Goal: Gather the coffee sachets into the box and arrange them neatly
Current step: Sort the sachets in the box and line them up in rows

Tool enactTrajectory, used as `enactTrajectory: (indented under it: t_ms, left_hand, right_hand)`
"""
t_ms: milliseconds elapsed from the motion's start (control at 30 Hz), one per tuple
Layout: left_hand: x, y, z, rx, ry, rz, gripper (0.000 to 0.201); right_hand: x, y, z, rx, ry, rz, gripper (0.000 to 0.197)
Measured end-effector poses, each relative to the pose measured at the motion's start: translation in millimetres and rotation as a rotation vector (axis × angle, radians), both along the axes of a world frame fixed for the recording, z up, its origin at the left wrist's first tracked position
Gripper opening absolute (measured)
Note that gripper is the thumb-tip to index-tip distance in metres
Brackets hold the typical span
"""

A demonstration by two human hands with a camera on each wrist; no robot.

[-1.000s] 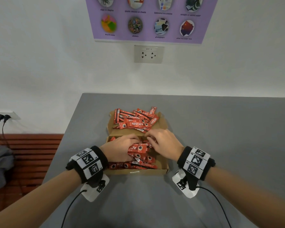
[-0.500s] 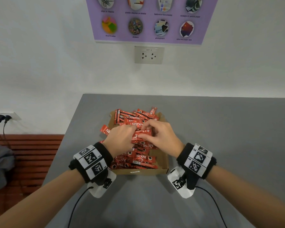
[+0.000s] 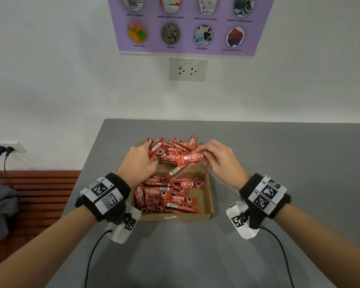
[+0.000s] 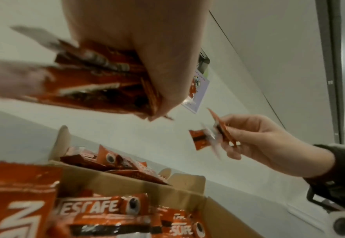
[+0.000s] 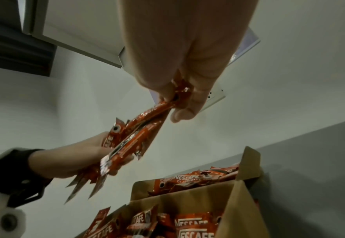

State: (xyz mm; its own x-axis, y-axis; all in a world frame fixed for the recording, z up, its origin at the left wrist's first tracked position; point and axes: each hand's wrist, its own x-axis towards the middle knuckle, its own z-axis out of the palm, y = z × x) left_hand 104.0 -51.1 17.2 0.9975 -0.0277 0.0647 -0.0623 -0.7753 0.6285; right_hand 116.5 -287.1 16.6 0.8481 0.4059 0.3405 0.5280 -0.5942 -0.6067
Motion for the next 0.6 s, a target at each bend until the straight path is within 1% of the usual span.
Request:
enactTrajectory:
  t_ms: [67, 133, 200, 333, 400, 500, 600]
  left_hand:
    - [-0.5, -5.9, 7.5, -0.1, -0.045, 0.015, 0.019]
    - [-3.7, -12.6, 15.0, -0.237, -0.052, 0.026, 0.016]
    - [-6.7, -16.5, 20.1, -0.372, 0.008, -0.007, 0.016]
    - [-14.0, -22.9, 23.8, -0.51, 0.172, -0.153, 0.019]
    - [-15.5, -25.3, 24.6, -0.52, 0.191, -0.176, 0.027]
    - [-15.0, -24.7, 25.1, -0.414, 0.184, -0.21, 0.026]
    - [-13.0, -22.7, 23.4, -0.361, 0.173, -0.223, 0.029]
  right_hand:
    - [0.5, 1.1, -1.4, -0.003, 0.005, -0.013, 0.019]
    - [-0.2, 2.8, -4.3, 0.007, 0.002, -0.016, 0.018]
    - [-0.8, 3.6, -6.2, 0.032, 0.011, -0.016, 0.019]
    - [-3.1, 6.8, -10.2, 0.039, -0.008, 0.004, 0.02]
    - [-5.2, 8.9, -12.5, 0.044, -0.023, 0.018, 0.02]
    - [-7.4, 11.2, -14.1, 0.04, -0.047, 0.033, 0.021]
    - [-10.0, 12.1, -11.3, 0.078, 0.018, 0.051, 0.023]
